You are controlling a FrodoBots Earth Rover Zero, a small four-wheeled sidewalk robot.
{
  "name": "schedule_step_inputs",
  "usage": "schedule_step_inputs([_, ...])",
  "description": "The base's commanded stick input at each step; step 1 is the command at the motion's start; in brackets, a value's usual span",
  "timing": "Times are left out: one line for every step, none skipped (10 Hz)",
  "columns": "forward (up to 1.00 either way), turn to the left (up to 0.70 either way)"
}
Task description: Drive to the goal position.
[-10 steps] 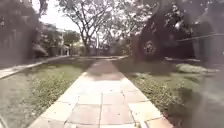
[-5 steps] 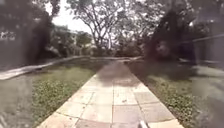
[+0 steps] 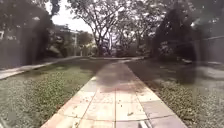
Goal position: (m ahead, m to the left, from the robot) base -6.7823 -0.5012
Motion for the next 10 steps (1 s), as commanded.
schedule_step_inputs([0.70, -0.19])
schedule_step_inputs([0.70, 0.00])
schedule_step_inputs([0.70, 0.00])
schedule_step_inputs([0.70, 0.00])
schedule_step_inputs([0.70, 0.00])
schedule_step_inputs([0.70, 0.00])
schedule_step_inputs([0.70, 0.00])
schedule_step_inputs([0.70, 0.00])
schedule_step_inputs([0.70, 0.00])
schedule_step_inputs([0.70, 0.00])
